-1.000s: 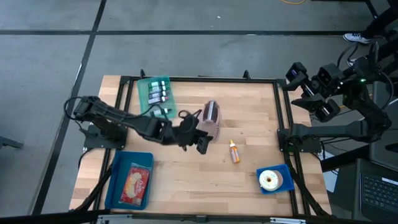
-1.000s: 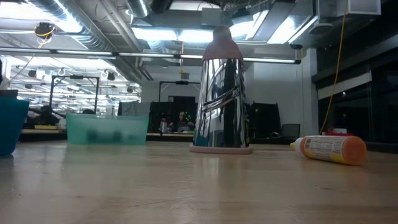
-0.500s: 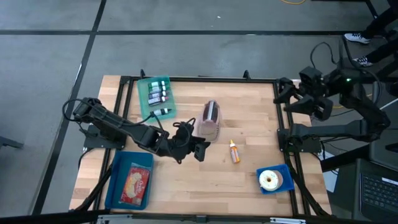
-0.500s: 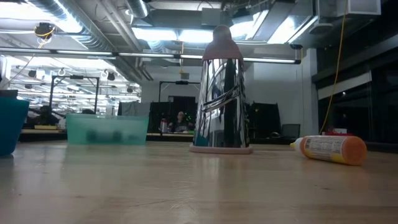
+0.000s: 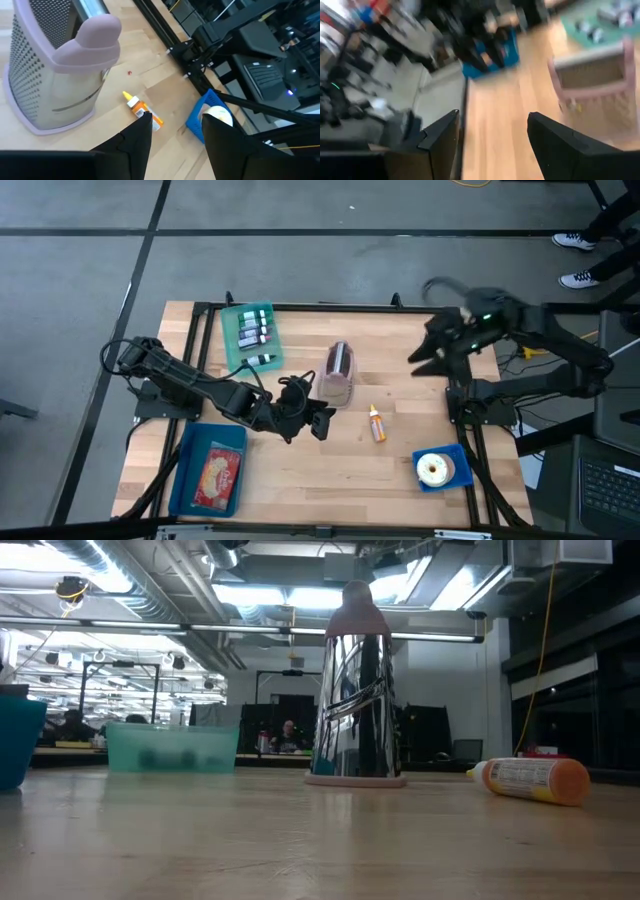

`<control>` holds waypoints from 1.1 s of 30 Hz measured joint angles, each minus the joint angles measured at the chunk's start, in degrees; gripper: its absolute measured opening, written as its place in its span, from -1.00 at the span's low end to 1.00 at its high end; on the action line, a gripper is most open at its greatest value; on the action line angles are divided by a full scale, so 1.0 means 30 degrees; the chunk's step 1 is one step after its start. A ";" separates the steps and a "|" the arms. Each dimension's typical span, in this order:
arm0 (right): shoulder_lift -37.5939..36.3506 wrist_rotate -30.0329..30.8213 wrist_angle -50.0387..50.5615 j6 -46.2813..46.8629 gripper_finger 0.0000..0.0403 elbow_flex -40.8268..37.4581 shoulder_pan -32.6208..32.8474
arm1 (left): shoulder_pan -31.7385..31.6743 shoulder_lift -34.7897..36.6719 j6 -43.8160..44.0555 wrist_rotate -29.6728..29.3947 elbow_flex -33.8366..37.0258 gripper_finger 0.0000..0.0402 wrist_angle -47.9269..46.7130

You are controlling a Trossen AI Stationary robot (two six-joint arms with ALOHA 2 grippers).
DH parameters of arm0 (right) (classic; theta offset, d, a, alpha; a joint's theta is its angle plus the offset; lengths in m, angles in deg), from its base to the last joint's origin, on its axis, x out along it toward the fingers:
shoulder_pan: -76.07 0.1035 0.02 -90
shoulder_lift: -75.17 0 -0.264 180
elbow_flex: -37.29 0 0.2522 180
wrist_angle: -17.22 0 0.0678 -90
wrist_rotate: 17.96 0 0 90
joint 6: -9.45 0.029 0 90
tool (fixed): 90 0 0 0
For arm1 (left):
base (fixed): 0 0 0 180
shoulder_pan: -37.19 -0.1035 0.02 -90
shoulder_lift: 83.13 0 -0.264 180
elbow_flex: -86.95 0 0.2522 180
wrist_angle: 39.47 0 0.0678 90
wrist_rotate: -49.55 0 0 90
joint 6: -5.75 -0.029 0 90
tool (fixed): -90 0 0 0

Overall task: Pick & Place Food Item
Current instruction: Put the yellow food coloring into the green bin

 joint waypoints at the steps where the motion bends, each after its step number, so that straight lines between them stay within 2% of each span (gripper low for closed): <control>1: 0.0320 0.0221 0.0594 -0.0294 0.15 0.0000 0.0181 | 0.0000 0.0000 -0.0007 0.0000 0.0000 -0.17 -0.0122; 5: 0.1954 0.0285 0.1299 0.0514 0.15 0.0000 0.0680 | -0.0072 0.0000 -0.0004 0.0041 0.0000 -0.17 -0.0676; 10: 0.3390 -0.2779 0.1341 0.0696 0.15 0.0000 0.1446 | -0.0304 0.0000 -0.0574 0.0141 0.0000 -0.17 -0.0745; 13: 0.3627 -0.2929 0.2509 0.0429 0.15 0.0000 0.2228 | -0.0451 0.0007 -0.1008 0.0153 0.0000 -0.17 -0.0724; 18: 0.3650 0.0682 0.7096 -0.0054 0.15 0.0000 0.2980 | -0.0647 0.0007 -0.1550 0.0160 0.0000 -0.17 -0.0659; 22: 0.3149 0.3460 0.9902 0.1192 0.15 0.0000 0.3455 | -0.0668 0.0007 -0.2297 0.0411 0.0000 -0.17 -0.0662; 27: 0.2367 0.6228 1.0168 0.4436 0.15 -0.1102 0.4152 | -0.1072 0.0007 -0.3185 0.1239 0.0000 -0.17 -0.0695; 30: 0.1687 0.7386 1.0119 0.6975 0.15 -0.3170 0.4626 | -0.1299 0.0007 -0.3528 0.1290 0.0000 -0.17 -0.0695; 33: 0.0546 0.7674 0.9068 0.9642 0.15 -0.6014 0.5205 | -0.1460 0.0007 -0.3896 0.1465 0.0000 -0.17 -0.0710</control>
